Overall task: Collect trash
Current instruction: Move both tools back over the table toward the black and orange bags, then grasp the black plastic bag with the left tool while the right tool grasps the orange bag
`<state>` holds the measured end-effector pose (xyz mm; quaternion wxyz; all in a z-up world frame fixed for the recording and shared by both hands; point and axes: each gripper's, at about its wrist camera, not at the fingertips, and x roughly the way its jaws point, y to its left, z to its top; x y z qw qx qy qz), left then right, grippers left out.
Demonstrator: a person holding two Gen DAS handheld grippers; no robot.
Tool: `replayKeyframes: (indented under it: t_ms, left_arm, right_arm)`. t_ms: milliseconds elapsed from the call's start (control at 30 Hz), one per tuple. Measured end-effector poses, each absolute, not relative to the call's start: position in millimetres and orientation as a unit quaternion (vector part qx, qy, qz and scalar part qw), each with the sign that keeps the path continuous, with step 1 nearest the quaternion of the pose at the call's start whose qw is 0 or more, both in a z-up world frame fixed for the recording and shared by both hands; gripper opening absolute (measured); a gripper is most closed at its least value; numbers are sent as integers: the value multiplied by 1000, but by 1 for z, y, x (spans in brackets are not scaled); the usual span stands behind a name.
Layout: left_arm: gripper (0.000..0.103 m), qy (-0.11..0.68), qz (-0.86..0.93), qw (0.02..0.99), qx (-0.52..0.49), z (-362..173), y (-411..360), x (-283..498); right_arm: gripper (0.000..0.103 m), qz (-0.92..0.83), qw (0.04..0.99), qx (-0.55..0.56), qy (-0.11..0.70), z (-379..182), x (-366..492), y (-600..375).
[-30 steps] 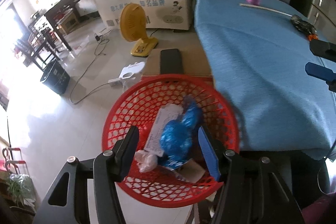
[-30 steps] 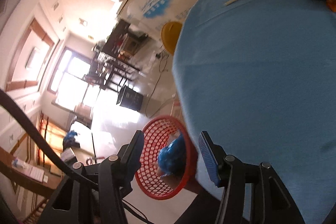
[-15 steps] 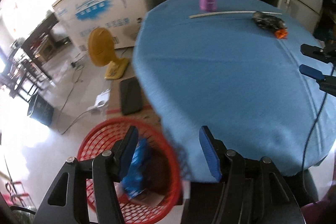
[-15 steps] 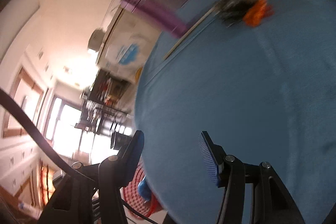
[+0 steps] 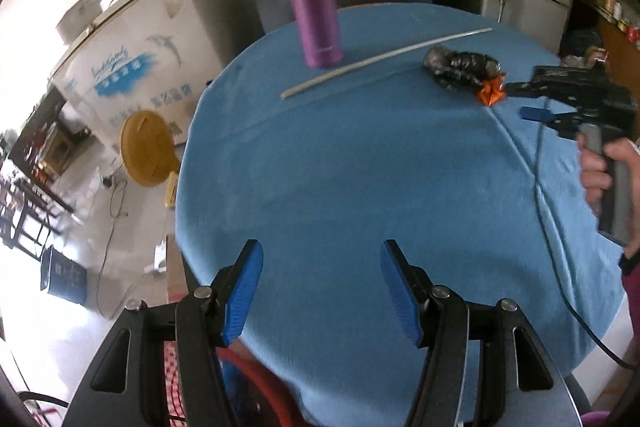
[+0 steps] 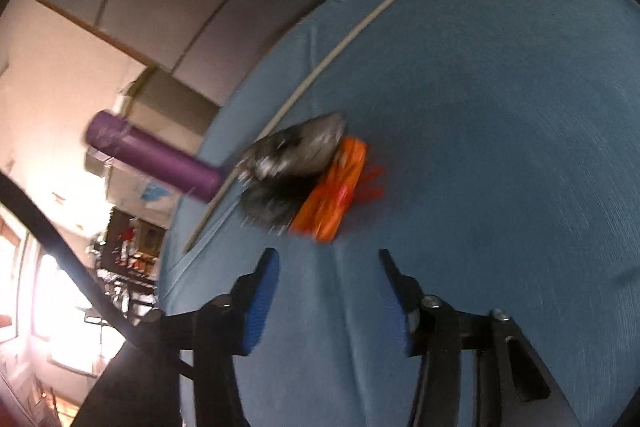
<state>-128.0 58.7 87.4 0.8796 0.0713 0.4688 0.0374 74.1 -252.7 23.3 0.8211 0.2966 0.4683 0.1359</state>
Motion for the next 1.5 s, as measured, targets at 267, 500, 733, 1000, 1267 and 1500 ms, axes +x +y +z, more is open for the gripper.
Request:
replayKeyframes:
  t_ms: [267,500,733,1000,1267,1500]
  left_arm:
    - [62,436,9,893,114,102,41,-71]
    - [68,408,-55,903,122,109,5,-4]
    - [71,449,-96,888,36,107,-43,70]
    - [73,533,-49,840,-90,71,-91,142]
    - [73,580,5,801,-146,30,-96,168]
    - [72,591,4,783,-196,9,-89,175]
  right_arm:
    - [39,94,837,259,474,23,119,-229]
    - [26,99,846,223,473,23,105,-231]
    - [22,95,856,257,438,22,71,-278]
    - [21,97,859,279,418,27,49,-307]
    - [25,135,848,335,387,33,37,-334]
    - [26,151,840,337,399,32,34,-336]
